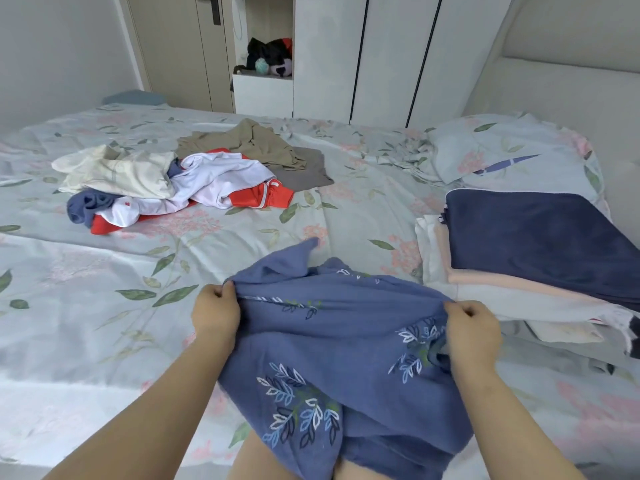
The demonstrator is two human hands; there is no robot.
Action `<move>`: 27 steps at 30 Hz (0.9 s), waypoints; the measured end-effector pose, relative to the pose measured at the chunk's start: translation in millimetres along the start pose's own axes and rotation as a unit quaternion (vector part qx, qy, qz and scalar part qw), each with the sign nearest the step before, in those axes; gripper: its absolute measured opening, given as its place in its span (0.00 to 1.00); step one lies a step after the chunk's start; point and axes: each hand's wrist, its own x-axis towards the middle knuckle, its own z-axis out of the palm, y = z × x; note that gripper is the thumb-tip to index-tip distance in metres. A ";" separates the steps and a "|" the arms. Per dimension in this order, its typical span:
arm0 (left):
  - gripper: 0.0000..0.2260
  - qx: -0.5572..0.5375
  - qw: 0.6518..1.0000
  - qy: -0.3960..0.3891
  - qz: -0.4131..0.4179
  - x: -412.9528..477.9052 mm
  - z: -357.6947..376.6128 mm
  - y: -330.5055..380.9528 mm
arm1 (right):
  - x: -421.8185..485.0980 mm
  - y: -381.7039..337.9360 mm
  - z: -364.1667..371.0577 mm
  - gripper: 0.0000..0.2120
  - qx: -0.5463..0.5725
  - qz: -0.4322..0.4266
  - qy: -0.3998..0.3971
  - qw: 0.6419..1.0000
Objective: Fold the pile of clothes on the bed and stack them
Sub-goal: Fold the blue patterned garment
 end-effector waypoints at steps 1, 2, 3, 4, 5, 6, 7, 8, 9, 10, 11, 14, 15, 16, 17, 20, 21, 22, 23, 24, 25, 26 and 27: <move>0.12 0.034 0.999 0.012 0.004 -2.5 -0.3 2.0 | 2.3 -2.3 -3.6 0.09 0.000 -0.002 0.017 1.000; 0.09 0.078 0.996 0.026 0.025 -5.6 1.0 4.5 | 1.9 -6.5 -4.7 0.08 -0.013 -0.013 0.030 0.999; 0.06 0.133 0.989 0.038 0.057 -11.4 2.0 9.9 | -0.7 -11.1 -2.4 0.06 -0.045 -0.029 0.039 0.998; 0.09 0.180 0.976 0.046 0.111 -19.0 5.1 16.3 | -4.8 -15.7 1.3 0.05 -0.086 -0.052 0.034 0.994; 0.14 0.205 0.961 0.037 0.184 -22.9 11.2 18.8 | -9.3 -19.7 7.5 0.09 -0.123 -0.083 0.015 0.989; 0.19 0.212 0.943 0.009 0.258 -25.8 18.5 20.6 | -13.9 -22.5 14.7 0.15 -0.142 -0.120 -0.026 0.982; 0.23 0.219 0.925 -0.043 0.308 -26.3 26.2 20.9 | -18.2 -25.3 22.1 0.20 -0.140 -0.145 -0.083 0.976; 0.26 0.235 0.911 -0.107 0.322 -25.0 33.7 19.1 | -23.0 -28.5 29.0 0.23 -0.126 -0.151 -0.152 0.969; 0.28 0.264 0.899 -0.166 0.309 -24.2 39.6 17.4 | -26.5 -29.5 36.0 0.25 -0.120 -0.142 -0.216 0.958; 0.29 0.309 0.880 -0.217 0.289 -22.3 43.5 13.0 | -29.2 -28.2 42.1 0.27 -0.134 -0.135 -0.264 0.946; 0.28 0.362 0.853 -0.250 0.283 -20.8 46.2 7.3 | -32.0 -24.7 46.3 0.28 -0.166 -0.135 -0.297 0.931; 0.19 0.450 0.804 -0.254 0.295 -25.8 37.3 2.6 | -35.4 -9.7 47.2 0.27 -0.207 -0.135 -0.328 0.912; 0.15 0.446 0.809 -0.245 0.296 -28.3 31.7 3.0 | -33.3 -6.4 45.0 0.25 -0.196 -0.122 -0.331 0.915; 0.14 0.442 0.816 -0.235 0.290 -29.7 25.9 3.1 | -30.8 -4.6 42.1 0.22 -0.195 -0.111 -0.336 0.915; 0.14 0.450 0.814 -0.227 0.288 -31.0 19.3 4.4 | -28.4 -6.0 38.7 0.18 -0.215 -0.107 -0.342 0.909; 0.18 0.517 0.777 -0.256 0.250 -33.6 5.0 21.4 | -21.9 -11.8 33.6 0.09 -0.335 -0.148 -0.319 0.874; 0.20 0.531 0.771 -0.273 0.222 -34.6 4.5 29.6 | -22.1 -14.5 32.8 0.07 -0.373 -0.166 -0.313 0.857; 0.22 0.544 0.766 -0.274 0.203 -36.1 6.7 37.6 | -22.8 -17.1 33.4 0.05 -0.407 -0.186 -0.312 0.838; 0.23 0.558 0.763 -0.255 0.203 -39.2 10.5 45.2 | -24.0 -18.3 35.4 0.04 -0.434 -0.206 -0.314 0.818; 0.22 0.569 0.758 -0.211 0.239 -41.8 16.0 51.3 | -25.8 -19.5 36.9 0.05 -0.444 -0.231 -0.314 0.807; 0.20 0.573 0.745 -0.160 0.300 -43.3 22.7 55.8 | -27.8 -20.4 38.3 0.05 -0.427 -0.258 -0.309 0.809; 0.18 0.566 0.726 -0.128 0.369 -42.4 30.7 56.3 | -28.8 -19.9 40.0 0.06 -0.400 -0.284 -0.301 0.818; 0.19 0.536 0.721 -0.138 0.418 -40.6 40.0 53.2 | -28.4 -18.4 41.1 0.09 -0.371 -0.297 -0.296 0.829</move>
